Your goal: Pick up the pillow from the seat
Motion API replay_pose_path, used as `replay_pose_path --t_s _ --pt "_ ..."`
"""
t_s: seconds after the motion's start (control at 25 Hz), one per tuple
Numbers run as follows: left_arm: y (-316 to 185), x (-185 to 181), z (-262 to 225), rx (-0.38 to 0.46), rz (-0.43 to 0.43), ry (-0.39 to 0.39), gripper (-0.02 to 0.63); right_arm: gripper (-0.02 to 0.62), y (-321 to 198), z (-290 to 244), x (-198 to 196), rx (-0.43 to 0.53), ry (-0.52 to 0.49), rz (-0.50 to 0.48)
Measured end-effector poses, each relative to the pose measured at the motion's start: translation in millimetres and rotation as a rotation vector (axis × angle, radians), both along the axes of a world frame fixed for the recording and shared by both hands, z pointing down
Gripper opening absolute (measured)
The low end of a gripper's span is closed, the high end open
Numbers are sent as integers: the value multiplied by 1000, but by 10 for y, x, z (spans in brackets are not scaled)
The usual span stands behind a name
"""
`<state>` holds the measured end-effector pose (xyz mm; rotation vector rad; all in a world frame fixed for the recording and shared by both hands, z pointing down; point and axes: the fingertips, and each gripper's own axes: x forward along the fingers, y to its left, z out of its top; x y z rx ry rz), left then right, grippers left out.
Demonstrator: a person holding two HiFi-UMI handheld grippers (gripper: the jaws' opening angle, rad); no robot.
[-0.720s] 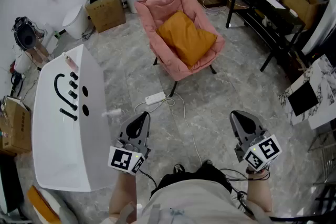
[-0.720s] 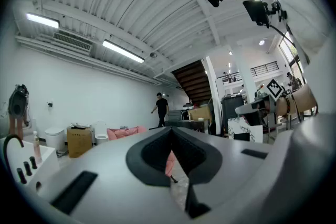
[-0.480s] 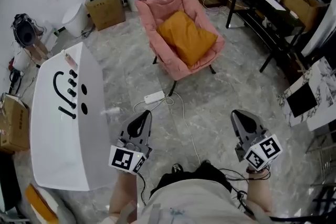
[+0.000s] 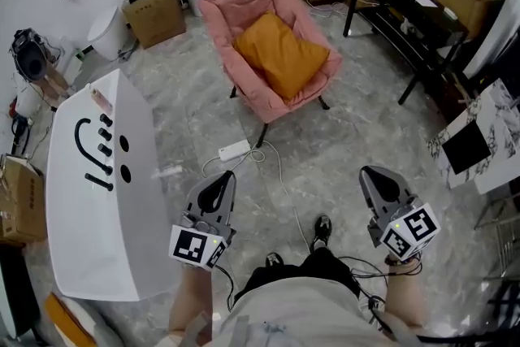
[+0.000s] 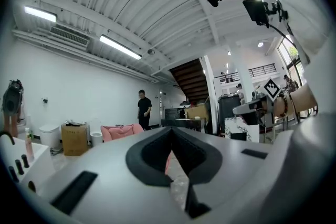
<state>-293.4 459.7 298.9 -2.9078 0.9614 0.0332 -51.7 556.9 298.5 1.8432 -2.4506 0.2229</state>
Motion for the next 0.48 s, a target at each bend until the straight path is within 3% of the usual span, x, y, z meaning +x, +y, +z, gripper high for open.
replay_pose_path --t_s 0.48 --pt "-393 845 62 -2 -39 -47 8 15 -527 133 801 -12 2 -70"
